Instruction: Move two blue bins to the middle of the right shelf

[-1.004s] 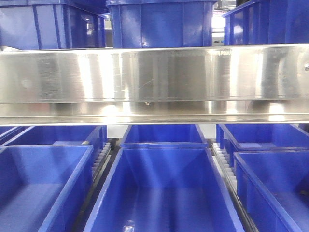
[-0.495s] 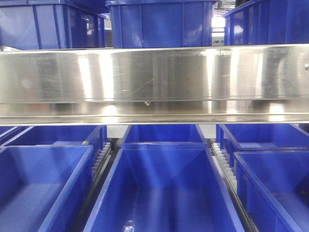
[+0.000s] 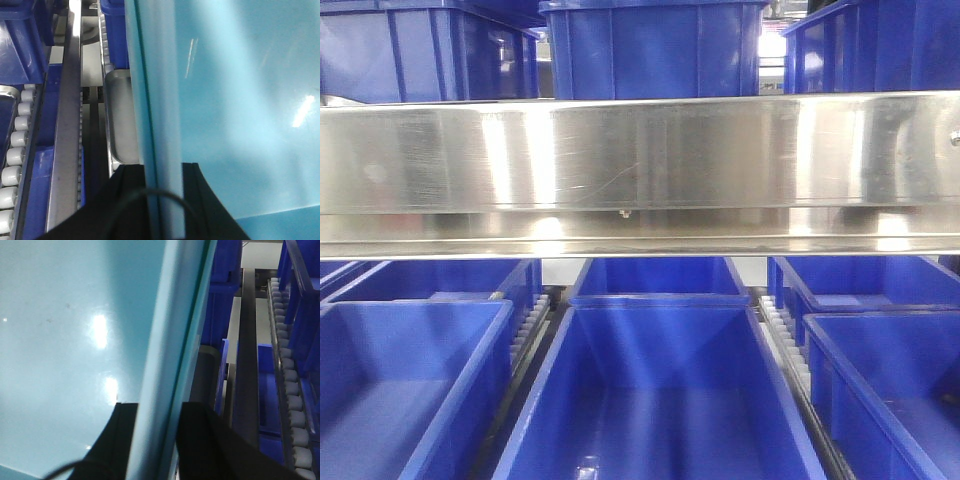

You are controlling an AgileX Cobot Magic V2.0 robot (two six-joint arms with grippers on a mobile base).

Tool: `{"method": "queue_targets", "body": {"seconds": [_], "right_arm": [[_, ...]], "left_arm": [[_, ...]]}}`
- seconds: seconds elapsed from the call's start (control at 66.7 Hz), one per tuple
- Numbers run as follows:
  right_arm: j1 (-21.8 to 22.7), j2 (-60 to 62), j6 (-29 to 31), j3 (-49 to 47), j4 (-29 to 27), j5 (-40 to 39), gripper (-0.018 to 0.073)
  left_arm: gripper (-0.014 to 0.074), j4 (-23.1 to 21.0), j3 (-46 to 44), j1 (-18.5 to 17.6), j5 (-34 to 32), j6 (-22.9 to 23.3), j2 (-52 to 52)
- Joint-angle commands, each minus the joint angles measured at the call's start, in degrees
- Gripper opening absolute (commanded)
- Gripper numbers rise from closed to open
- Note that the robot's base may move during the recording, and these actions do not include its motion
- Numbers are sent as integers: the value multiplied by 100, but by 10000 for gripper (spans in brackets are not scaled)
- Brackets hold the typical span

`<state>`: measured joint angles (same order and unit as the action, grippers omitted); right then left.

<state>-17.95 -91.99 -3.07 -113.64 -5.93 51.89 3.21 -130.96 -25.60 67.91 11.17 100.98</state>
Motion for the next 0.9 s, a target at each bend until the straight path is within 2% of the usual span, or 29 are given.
{"method": "queue_targets", "body": {"seconds": [0.0,0.6,0.884], "right_arm": [[-49,66,-29,-101,-279,-612,-153],[-49,66,-29,-101,-279,-623,-153],[-49,66,-29,-101,-279,-656,-153]], "left_arm": [[-111,-666,-103,-163,-436,-45,-101],[-111,-665,-103,-163,-493,-45,-101],[-111,-665,-103,-163,-776,-45,-101]]}}
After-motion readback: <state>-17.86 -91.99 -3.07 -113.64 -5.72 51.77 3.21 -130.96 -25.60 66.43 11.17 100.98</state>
